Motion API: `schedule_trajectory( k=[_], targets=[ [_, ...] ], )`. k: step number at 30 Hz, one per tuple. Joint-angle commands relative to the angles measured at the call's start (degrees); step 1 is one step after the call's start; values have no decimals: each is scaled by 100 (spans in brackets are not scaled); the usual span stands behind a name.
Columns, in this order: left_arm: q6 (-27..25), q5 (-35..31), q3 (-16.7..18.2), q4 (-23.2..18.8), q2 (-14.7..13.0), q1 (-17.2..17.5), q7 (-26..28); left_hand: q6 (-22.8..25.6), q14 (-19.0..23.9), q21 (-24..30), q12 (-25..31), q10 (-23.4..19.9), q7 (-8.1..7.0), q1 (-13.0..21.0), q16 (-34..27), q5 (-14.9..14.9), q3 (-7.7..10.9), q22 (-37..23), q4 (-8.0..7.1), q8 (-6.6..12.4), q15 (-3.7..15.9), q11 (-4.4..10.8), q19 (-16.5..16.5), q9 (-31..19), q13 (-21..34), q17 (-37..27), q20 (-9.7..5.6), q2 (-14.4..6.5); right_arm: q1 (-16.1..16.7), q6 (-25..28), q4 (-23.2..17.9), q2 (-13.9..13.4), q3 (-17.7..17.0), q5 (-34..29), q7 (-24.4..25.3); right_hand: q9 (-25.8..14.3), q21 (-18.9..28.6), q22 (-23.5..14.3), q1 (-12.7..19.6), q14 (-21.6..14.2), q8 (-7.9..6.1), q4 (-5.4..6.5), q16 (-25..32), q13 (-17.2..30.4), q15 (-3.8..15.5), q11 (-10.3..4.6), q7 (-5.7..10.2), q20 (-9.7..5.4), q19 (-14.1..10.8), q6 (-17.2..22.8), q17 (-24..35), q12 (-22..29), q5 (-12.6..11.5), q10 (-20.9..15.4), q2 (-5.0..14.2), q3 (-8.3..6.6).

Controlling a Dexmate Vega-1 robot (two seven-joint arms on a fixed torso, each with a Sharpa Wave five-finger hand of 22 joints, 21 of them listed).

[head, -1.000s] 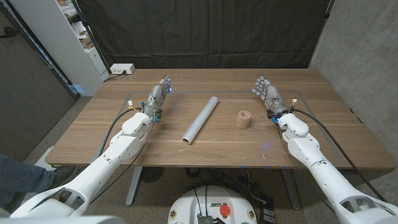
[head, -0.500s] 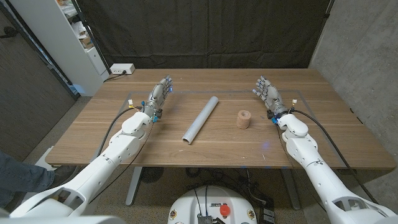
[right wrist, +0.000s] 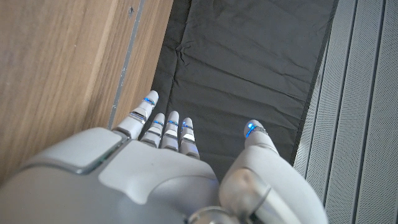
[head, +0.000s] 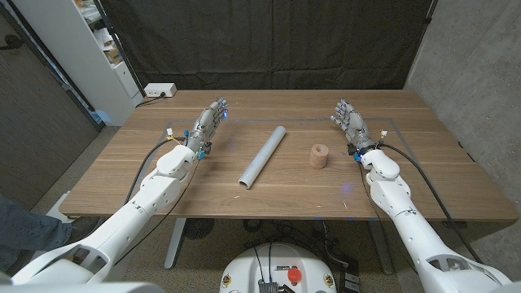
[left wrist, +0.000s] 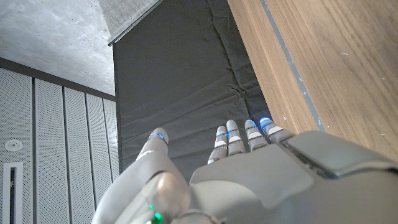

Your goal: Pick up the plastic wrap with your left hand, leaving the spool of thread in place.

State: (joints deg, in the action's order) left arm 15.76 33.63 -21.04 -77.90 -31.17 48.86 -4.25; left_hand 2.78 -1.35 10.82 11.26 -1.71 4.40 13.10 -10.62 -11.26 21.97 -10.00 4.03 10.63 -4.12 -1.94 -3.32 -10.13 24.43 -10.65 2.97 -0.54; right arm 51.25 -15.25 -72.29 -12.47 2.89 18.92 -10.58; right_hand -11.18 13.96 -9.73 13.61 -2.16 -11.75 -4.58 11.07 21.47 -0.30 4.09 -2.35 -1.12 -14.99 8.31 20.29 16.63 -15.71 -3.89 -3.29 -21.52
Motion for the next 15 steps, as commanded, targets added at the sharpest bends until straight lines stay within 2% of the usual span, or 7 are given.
schedule_trajectory(
  k=[1, 15],
  targets=[
    [251, -30, 36, 34, -82, 55, -186, 36, 37, 25, 28, -50, 23, 53, -39, -2, 17, -32, 20, 58, -20, -22, -7, -17, -19, 2, 26, -36, -46, -240, 179, 138, -88, -35, 28, -15, -5, -11, -6, 17, -11, 0, 8, -15, 8, 29, 6, -27, 2, 32, -2, -6, -58, -18, 44, -31],
    [573, -225, 59, -35, -222, 127, -241, 64, 52, 22, 33, -81, 10, 79, -38, 9, 32, -33, 46, 58, 0, -4, -38, -18, -85, 9, 76, -62, -81, -291, 293, 196, -85, -40, 51, -7, -20, -10, -9, -14, -9, -5, 21, -75, 10, 24, 8, -20, -40, 46, -45, -43, -68, -58, 51, -25]
  ],
)
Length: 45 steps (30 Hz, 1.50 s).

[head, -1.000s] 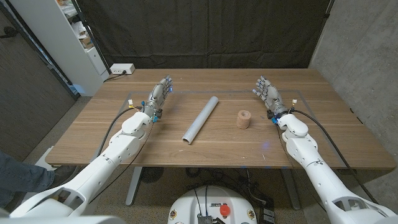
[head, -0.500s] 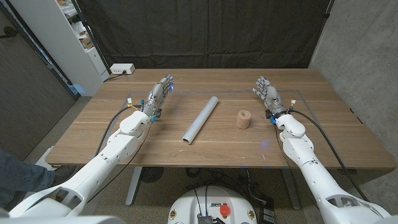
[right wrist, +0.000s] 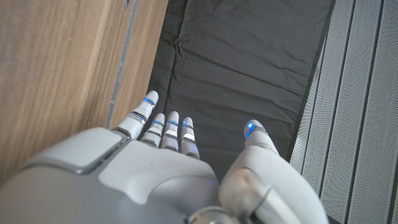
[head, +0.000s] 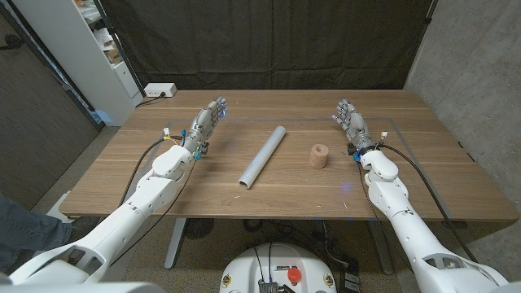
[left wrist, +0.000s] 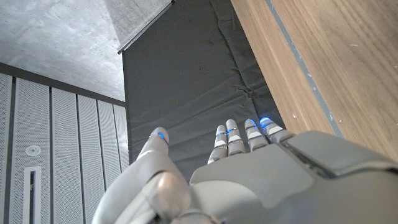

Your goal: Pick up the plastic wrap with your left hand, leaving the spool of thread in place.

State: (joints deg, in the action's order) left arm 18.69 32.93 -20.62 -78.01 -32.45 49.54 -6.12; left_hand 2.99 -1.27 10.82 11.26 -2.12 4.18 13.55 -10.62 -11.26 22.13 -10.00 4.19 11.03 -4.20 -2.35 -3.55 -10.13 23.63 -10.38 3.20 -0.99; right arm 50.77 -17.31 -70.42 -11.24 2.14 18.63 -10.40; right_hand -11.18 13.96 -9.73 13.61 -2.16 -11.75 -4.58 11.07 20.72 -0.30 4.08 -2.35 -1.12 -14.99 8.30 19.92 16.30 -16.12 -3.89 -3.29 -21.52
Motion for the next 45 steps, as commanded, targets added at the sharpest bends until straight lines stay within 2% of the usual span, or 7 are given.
schedule_trajectory(
  k=[1, 10, 15, 24, 37, 45],
  targets=[
    [315, -177, 17, -22, -100, 67, -49, 46, 46, 22, 33, -41, 33, 35, -38, 9, 16, -34, 31, 18, 7, 35, -14, -18, -7, -18, 54, -18, -32, -82, 102, 76, -10, -14, 41, -6, -21, -11, -9, -15, -9, -5, 22, -4, 10, 21, 8, -17, -44, 47, -12, -13, -28, -61, 52, -25],
    [687, -313, 4, 163, -100, 46, -144, 84, 60, 24, 36, -59, 11, 54, -39, 14, 25, -35, 51, 26, 18, 55, -26, -19, -51, -15, 78, -32, 41, -95, -2, 108, -14, -42, 166, -2, -37, -11, -11, -28, -13, -8, 26, -47, -5, 20, 6, -15, -61, 69, -43, -42, -36, -81, 59, -21],
    [1092, -313, -34, 484, -24, -63, -407, 135, 96, 27, 44, -87, -18, 72, -49, 15, 33, -35, 70, 39, 39, 73, -29, -19, -85, -12, 80, -40, 84, -111, -56, 123, -7, -49, 221, 0, -46, -11, -13, -31, -13, -10, 27, -70, -7, 37, 16, -16, -68, 77, -60, -51, -40, -108, 61, -18],
    [1471, -632, -62, 669, -17, -97, -247, 208, 142, 24, 51, -126, -66, 112, -56, 11, 46, -34, 114, 51, 90, 109, -58, -20, -150, -8, 93, -45, 150, -183, -89, 156, 22, -75, 323, 3, -59, -11, -16, -42, -12, -12, 31, -104, -6, 18, 25, -17, -80, 89, -84, -77, -47, -118, 65, -14],
    [1545, -935, -160, 674, -142, -157, -132, 286, 200, 30, 70, -196, -91, 154, -65, 3, 59, -33, 159, 63, 124, 147, -63, -21, -214, -5, 91, -45, 178, -253, -87, 195, 42, -59, 429, 6, -80, -12, -25, -48, -9, -14, 33, -151, -8, 19, 26, -11, -90, 98, -118, -112, -55, -132, 67, -6],
    [1928, -1165, -179, 905, -69, -218, 54, 325, 210, 30, 78, -227, -112, 176, -61, -2, 67, -33, 183, 68, 138, 153, -72, -22, -248, -5, 97, -48, 186, -288, -90, 231, 62, -67, 510, 8, -96, -12, -32, -48, -7, -14, 33, -186, 5, 6, 24, -9, -94, 105, -142, -137, -61, -143, 72, 0]
  ],
)
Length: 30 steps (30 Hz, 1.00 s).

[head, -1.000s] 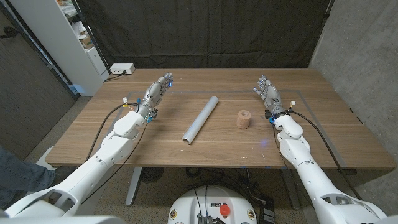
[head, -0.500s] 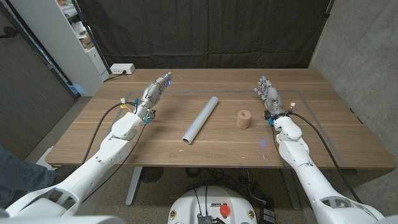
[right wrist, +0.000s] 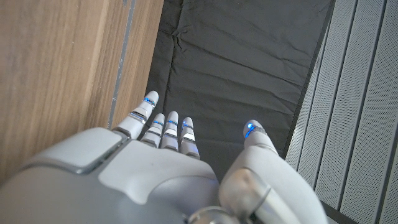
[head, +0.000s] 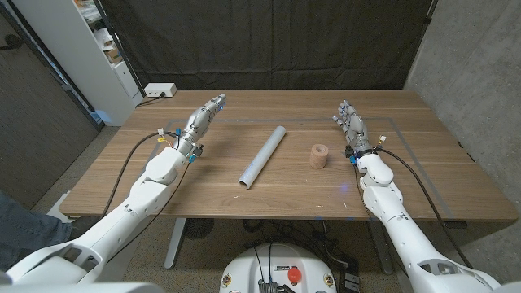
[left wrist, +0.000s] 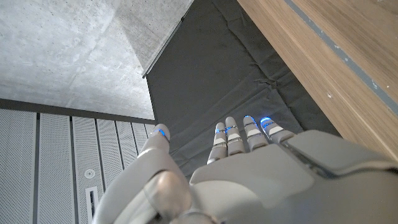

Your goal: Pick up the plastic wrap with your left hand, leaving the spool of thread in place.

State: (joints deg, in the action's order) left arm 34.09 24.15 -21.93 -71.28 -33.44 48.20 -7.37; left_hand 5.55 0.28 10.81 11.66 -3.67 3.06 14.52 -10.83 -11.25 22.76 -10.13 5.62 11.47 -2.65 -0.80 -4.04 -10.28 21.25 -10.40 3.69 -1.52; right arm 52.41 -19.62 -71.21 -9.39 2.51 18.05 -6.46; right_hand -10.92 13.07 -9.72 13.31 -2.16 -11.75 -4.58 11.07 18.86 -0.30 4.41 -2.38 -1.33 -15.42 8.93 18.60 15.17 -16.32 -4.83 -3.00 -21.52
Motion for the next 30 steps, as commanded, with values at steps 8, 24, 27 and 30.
schedule_trajectory(
  k=[8, 24, 27, 30],
  targets=[
    [521, -361, -71, 257, -17, -74, 201, 115, 102, 36, 48, -120, -16, 119, -45, -11, 25, -20, 74, 25, 3, 33, -22, -9, -59, -1, 48, -14, 70, -83, -100, 48, 38, -23, 202, -18, -17, -13, -6, -50, -8, -15, 33, -25, 2, -24, 28, 12, -58, 52, -28, -40, -45, -63, 46, 2],
    [698, -871, -128, 244, -66, -55, 643, 192, 143, 41, 54, -169, -35, 230, -41, -18, 98, -19, 139, 31, 23, 76, -24, -12, -138, 2, 46, -99, 71, -83, -110, 29, 51, 16, 211, -15, -42, -14, -11, -56, -4, -20, 35, -84, 0, -18, 27, 21, -72, 65, -71, -76, -58, -95, 53, 10],
    [800, -994, -165, 315, -62, -112, 674, 195, 149, 41, 56, -181, -41, 243, -40, -18, 105, -19, 149, 28, 26, 97, -27, -12, -151, 2, 55, -103, 46, -100, -71, 35, 48, 26, 201, -15, -46, -14, -12, -58, -2, -21, 35, -95, 4, -13, 25, 20, -73, 64, -79, -84, -60, -97, 54, 11],
    [977, -1115, -229, 479, 2, -214, 688, 204, 153, 41, 56, -185, -45, 251, -39, -18, 109, -19, 157, 28, 28, 98, -29, -12, -160, 2, 61, -104, 39, -105, -48, 46, 41, 31, 213, -14, -51, -14, -13, -59, -2, -22, 36, -105, 3, -11, 26, 17, -75, 66, -86, -93, -62, -98, 55, 12]
  ],
)
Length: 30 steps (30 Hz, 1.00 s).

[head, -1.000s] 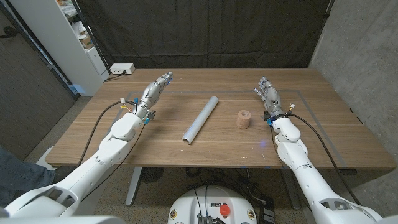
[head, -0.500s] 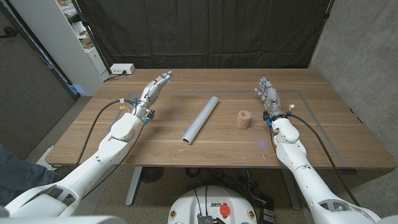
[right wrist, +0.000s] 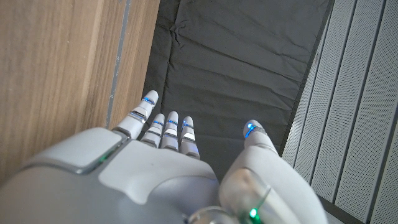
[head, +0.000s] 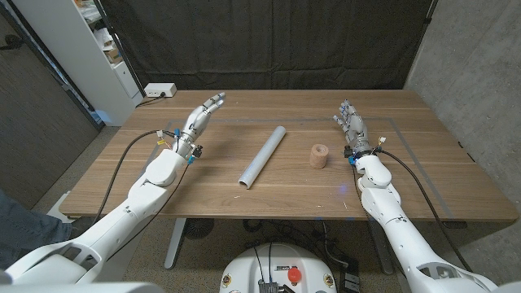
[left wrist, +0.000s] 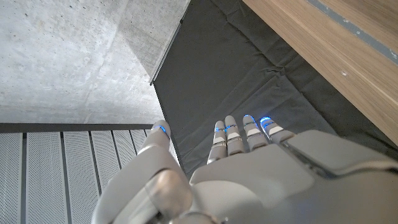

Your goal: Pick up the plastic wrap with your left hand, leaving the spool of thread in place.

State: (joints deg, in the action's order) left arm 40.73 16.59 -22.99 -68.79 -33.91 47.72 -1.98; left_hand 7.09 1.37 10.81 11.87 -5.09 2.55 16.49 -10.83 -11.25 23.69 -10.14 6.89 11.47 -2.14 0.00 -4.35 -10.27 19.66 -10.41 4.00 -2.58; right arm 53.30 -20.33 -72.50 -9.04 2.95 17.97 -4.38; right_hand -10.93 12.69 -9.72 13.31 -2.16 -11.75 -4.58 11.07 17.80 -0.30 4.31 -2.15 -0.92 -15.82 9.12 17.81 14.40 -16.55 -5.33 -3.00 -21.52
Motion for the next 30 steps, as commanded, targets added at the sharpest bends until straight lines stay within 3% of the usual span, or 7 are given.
schedule_trajectory(
  k=[1, 19, 24, 30],
  targets=[
    [347, -375, -138, 262, 60, -185, 146, 59, 44, 41, 34, -42, 3, 59, -39, -18, 17, -17, 33, 30, -23, 20, 2, -14, -5, 3, 30, 2, -48, -39, 81, 14, -8, 43, 9, -13, -13, -14, -13, -59, -1, -23, 36, -4, 3, -10, 5, -22, -37, 49, -10, -18, -40, -48, 56, 13],
    [240, -944, -222, -57, -155, -154, 515, 107, 96, 48, 38, -80, -27, 151, -42, -27, 54, -14, 105, 31, 15, 48, 16, -17, -68, 5, 54, 2, 68, -19, -99, -10, -65, 86, 66, -11, -31, -15, -20, -77, -1, -26, 42, -55, 8, -5, 9, -28, -53, 66, -47, -48, -51, -75, 62, 20],
    [367, -973, -253, 44, -136, -198, 532, 116, 94, 48, 34, -74, -30, 182, -37, -30, 63, -13, 129, 31, 15, 48, 18, -18, -83, 5, 59, 11, 60, -30, -99, 7, -62, 89, 73, -11, -35, -15, -20, -82, 0, -28, 43, -69, 10, -10, 10, -21, -58, 69, -57, -55, -54, -85, 65, 21],
    [181, -1276, -280, -160, -318, -191, 611, 126, 77, 45, 30, -69, -25, 235, -26, -35, 75, -11, 169, 33, 12, 46, 13, -19, -103, 5, 71, 33, 75, -28, -112, 13, -61, 82, 95, -11, -38, -15, -20, -92, 0, -29, 47, -81, 12, -9, 12, -13, -64, 74, -66, -61, -57, -94, 67, 22]
  ],
)
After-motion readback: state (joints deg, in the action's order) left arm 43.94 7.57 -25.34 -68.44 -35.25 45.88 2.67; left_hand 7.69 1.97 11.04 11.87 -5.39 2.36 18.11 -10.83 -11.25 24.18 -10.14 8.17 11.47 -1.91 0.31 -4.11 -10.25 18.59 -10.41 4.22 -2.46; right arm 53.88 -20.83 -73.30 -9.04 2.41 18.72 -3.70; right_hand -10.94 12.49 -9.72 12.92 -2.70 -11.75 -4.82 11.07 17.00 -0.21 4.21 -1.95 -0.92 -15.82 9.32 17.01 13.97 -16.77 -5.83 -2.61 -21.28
